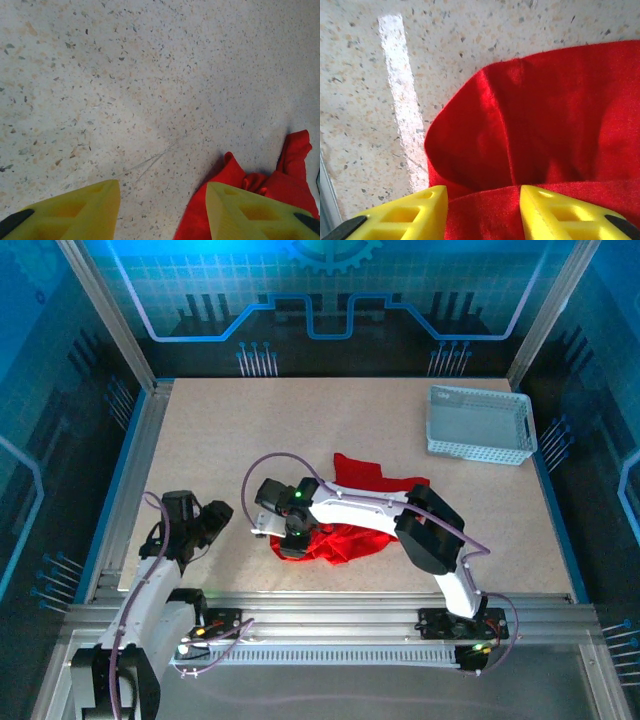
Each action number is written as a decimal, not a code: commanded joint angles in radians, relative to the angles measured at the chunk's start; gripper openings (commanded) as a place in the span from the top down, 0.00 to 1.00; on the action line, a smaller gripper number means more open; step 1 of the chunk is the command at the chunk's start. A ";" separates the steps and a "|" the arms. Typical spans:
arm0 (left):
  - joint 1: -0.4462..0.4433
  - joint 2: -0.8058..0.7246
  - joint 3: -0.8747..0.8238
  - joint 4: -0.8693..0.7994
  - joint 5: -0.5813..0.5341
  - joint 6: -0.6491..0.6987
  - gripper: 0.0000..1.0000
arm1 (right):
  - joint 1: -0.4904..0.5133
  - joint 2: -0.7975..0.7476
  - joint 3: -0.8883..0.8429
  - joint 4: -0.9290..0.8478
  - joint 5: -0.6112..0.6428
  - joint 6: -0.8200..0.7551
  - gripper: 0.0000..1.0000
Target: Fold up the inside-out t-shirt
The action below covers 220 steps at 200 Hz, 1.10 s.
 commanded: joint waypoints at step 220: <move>-0.097 0.139 -0.004 0.054 0.058 0.017 0.48 | -0.111 -0.222 -0.115 0.133 -0.025 0.069 1.00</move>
